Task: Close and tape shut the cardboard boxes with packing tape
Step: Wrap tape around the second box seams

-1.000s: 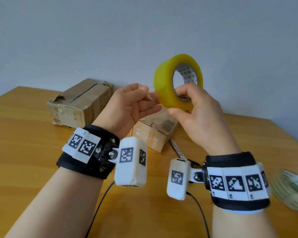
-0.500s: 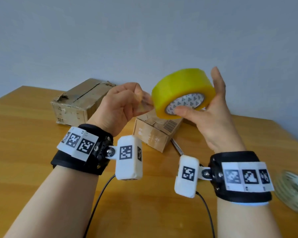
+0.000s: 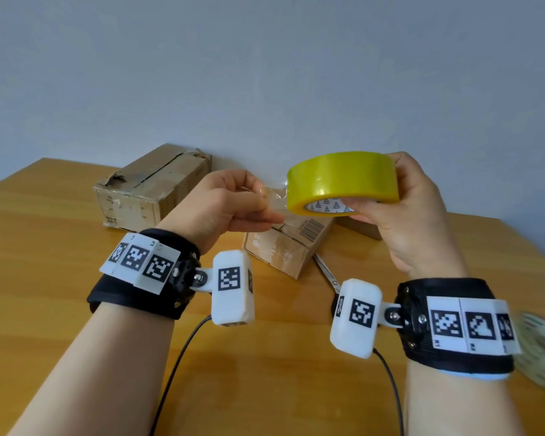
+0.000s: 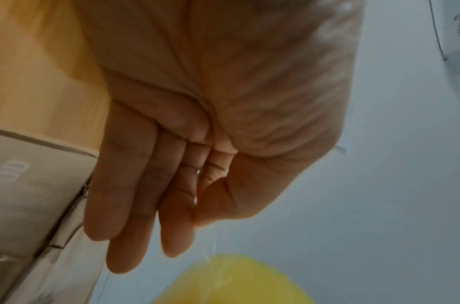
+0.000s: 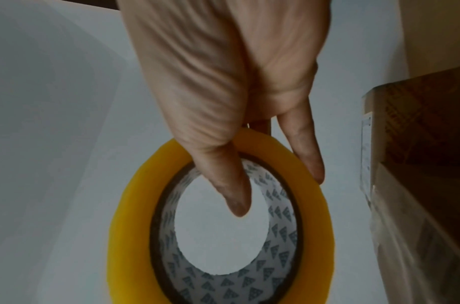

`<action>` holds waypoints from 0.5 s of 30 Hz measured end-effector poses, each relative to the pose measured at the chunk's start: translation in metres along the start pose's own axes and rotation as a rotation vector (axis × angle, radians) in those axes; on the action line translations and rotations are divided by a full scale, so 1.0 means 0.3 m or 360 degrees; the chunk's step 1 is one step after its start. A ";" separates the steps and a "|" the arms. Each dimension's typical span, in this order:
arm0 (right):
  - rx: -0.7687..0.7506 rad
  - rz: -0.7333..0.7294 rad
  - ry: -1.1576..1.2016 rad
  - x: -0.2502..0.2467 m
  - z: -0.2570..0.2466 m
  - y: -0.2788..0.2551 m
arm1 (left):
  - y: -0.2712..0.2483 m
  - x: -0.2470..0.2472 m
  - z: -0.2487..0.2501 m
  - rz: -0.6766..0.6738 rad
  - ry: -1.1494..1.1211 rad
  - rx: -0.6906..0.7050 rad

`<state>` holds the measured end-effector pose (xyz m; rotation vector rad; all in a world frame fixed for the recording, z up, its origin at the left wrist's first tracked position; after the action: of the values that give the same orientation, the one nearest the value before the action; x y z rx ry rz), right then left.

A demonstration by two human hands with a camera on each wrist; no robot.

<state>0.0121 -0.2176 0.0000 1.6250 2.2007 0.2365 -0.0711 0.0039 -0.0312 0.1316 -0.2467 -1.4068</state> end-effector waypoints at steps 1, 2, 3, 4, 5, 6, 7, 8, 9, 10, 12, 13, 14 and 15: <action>-0.0009 0.0017 -0.0031 -0.002 -0.004 0.001 | -0.002 -0.005 0.005 0.0016 0.0046 -0.0004; -0.0015 0.0025 -0.0064 -0.003 -0.007 0.002 | -0.005 -0.013 0.008 0.0031 0.0103 -0.0007; -0.0021 0.0025 -0.0091 -0.003 -0.009 0.001 | -0.007 -0.020 0.010 0.0041 0.0160 -0.0010; -0.0029 0.0022 -0.0114 -0.003 -0.010 0.001 | -0.009 -0.024 0.013 0.0043 0.0210 -0.0011; -0.0042 0.0019 -0.0139 -0.002 -0.011 0.000 | -0.010 -0.025 0.015 0.0035 0.0253 -0.0016; -0.0056 0.0018 -0.0166 -0.001 -0.012 0.000 | -0.013 -0.023 0.018 0.0020 0.0286 -0.0020; -0.0070 0.0019 -0.0196 0.000 -0.014 -0.001 | -0.014 -0.021 0.017 0.0003 0.0302 -0.0028; -0.0079 0.0019 -0.0223 0.003 -0.017 -0.002 | -0.015 -0.018 0.018 -0.0015 0.0306 -0.0037; -0.0082 0.0019 -0.0246 0.004 -0.019 -0.002 | -0.015 -0.018 0.017 -0.0022 0.0309 -0.0041; -0.0083 0.0016 -0.0265 0.006 -0.019 -0.002 | -0.015 -0.022 0.014 -0.0016 0.0316 -0.0043; -0.0090 0.0006 -0.0321 0.011 -0.016 -0.002 | -0.011 -0.038 0.007 0.0032 0.0359 -0.0038; -0.0093 0.0006 -0.0360 0.014 -0.014 -0.001 | -0.009 -0.045 0.004 0.0060 0.0378 -0.0027; -0.0095 0.0007 -0.0389 0.018 -0.011 -0.001 | -0.008 -0.049 0.002 0.0087 0.0383 -0.0020; -0.0092 0.0011 -0.0402 0.020 -0.008 -0.001 | -0.005 -0.055 -0.001 0.0120 0.0369 -0.0016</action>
<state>0.0094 -0.2116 0.0008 1.5398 1.9810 0.0900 -0.0749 0.0198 -0.0335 0.2726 -0.0521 -1.3045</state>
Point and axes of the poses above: each hand's wrist, its own y-axis towards the middle knuckle, its own x-axis out of the palm, z = x × y, the point moved 5 cm from there along y, towards the middle knuckle, and after that the axes turned 7 degrees about x, right-handed, at the moved point
